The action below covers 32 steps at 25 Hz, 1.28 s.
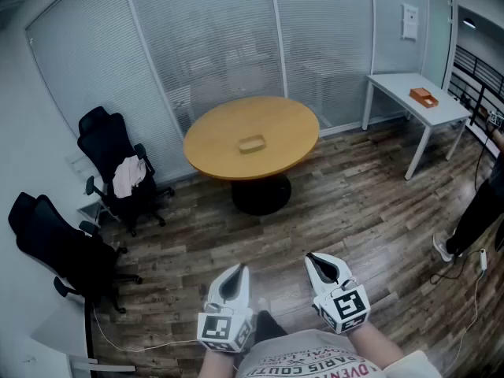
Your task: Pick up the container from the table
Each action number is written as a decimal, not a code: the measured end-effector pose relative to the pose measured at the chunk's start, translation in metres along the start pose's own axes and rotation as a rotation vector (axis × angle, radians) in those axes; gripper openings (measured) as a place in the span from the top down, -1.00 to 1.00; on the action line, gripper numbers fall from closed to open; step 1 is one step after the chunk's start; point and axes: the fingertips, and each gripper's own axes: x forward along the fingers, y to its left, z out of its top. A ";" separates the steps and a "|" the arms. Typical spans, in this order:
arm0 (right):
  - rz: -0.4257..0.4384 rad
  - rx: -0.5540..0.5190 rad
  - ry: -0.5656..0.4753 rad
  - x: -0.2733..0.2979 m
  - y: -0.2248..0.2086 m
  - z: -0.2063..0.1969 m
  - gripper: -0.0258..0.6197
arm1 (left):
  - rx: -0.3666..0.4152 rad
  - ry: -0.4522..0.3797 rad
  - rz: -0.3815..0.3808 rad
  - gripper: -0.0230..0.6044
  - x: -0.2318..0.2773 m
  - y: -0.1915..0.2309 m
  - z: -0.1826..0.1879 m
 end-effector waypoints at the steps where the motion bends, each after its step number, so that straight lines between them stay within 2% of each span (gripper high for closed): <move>1: -0.001 -0.001 0.001 0.001 0.001 0.000 0.91 | 0.000 0.001 0.000 0.91 0.000 0.001 0.000; 7: -0.007 0.001 0.011 0.005 0.003 -0.005 0.91 | -0.012 0.011 -0.003 0.91 0.001 0.006 -0.005; 18: -0.039 0.101 0.057 0.014 -0.014 -0.021 0.91 | -0.038 0.070 -0.034 0.91 0.021 0.007 -0.024; 25: -0.044 0.136 0.090 0.056 -0.026 -0.035 0.91 | -0.050 0.094 -0.023 0.91 0.056 0.040 -0.029; 32: -0.085 0.135 0.111 0.125 -0.062 -0.033 0.91 | -0.068 0.093 -0.048 0.91 0.123 0.083 -0.027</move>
